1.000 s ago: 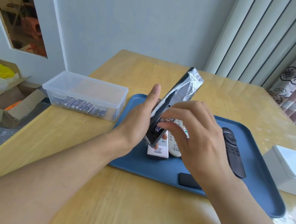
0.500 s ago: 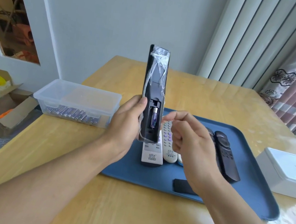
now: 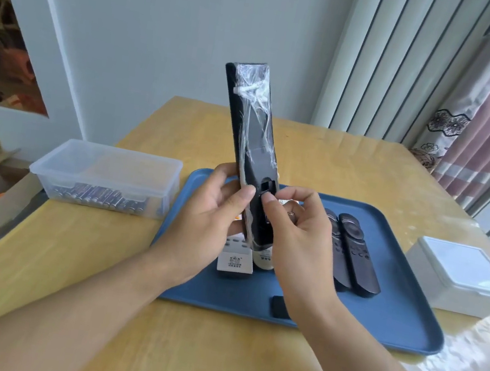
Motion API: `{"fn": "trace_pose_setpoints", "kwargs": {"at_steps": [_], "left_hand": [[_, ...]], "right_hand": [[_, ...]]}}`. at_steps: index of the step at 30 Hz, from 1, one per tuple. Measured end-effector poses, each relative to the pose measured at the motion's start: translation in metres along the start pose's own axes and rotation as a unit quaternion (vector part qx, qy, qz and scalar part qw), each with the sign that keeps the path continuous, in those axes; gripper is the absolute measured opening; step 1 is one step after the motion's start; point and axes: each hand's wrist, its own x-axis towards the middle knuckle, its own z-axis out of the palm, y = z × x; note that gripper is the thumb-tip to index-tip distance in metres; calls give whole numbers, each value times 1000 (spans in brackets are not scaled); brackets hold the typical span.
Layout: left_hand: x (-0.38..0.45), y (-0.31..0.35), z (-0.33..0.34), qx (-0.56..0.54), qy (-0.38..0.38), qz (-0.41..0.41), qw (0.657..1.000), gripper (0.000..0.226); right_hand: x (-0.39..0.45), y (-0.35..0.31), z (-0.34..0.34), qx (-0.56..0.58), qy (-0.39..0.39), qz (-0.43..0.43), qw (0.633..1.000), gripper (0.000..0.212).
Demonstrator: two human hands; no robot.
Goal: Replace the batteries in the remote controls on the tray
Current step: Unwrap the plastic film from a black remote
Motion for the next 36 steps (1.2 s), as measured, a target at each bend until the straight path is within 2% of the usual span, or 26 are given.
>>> {"fn": "trace_pose_setpoints", "kwargs": {"at_steps": [10, 13, 16, 19, 22, 26, 29, 36], "left_hand": [[-2, 2, 1, 37, -24, 60, 997, 21], [-1, 2, 1, 40, -25, 68, 997, 22], [-4, 1, 3, 95, -37, 88, 991, 25], [-8, 1, 6, 145, -58, 99, 983, 31], [-9, 0, 7, 153, -56, 98, 982, 32], [-9, 3, 7, 148, -56, 108, 981, 31], [-7, 6, 7, 129, -47, 114, 984, 29], [-3, 8, 0, 93, -1, 88, 992, 31]], "right_hand": [[3, -11, -5, 106, -63, 94, 988, 13], [6, -12, -4, 92, -56, 99, 989, 14], [9, -10, -5, 68, -38, 122, 989, 16], [11, -8, -7, 53, -33, 135, 989, 10], [12, -5, -8, 30, -31, 137, 990, 7], [9, 0, -5, -9, -28, 131, 991, 20], [8, -3, -6, 25, -36, 121, 992, 12], [6, -12, -4, 24, -57, 97, 993, 19]]}}
